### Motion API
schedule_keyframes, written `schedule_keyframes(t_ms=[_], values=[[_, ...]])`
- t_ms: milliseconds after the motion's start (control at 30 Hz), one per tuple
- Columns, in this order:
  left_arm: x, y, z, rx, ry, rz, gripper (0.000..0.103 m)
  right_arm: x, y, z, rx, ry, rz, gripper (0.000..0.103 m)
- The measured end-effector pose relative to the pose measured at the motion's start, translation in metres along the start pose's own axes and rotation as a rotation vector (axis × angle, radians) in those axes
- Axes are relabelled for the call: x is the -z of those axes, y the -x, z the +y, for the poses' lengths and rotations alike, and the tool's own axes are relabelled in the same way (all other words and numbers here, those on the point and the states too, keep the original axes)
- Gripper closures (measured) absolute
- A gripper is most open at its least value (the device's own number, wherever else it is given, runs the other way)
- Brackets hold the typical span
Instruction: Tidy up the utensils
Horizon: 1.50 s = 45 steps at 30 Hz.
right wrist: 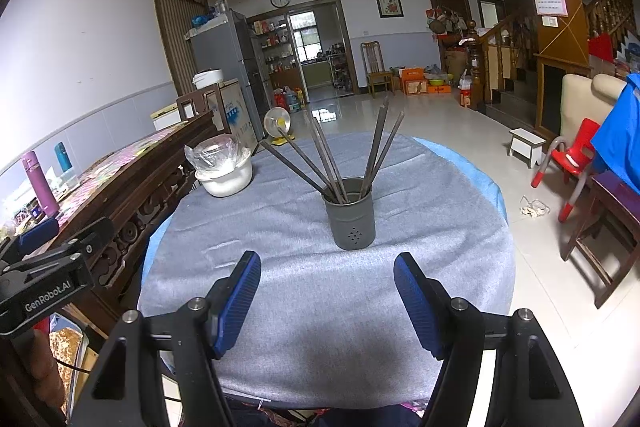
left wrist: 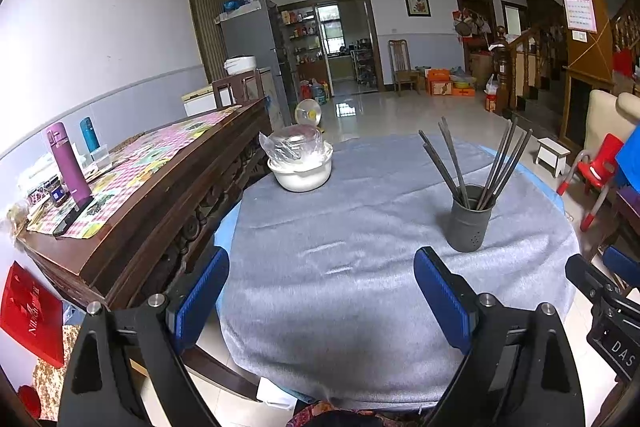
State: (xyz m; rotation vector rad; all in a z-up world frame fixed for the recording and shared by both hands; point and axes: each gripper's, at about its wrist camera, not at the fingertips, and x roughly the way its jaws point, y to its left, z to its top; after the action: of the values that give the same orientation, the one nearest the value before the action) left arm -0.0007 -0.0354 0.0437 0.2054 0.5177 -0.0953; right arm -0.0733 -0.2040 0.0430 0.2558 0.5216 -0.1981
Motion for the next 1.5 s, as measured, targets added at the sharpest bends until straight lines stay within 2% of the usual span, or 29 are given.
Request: schedule_keyframes(t_ms=[1500], values=[[0.005,-0.0014,-0.0008,0.018,0.003,0.009,0.009,0.0003,-0.0009,0.0018,0.006,0.005,-0.002,0.03]])
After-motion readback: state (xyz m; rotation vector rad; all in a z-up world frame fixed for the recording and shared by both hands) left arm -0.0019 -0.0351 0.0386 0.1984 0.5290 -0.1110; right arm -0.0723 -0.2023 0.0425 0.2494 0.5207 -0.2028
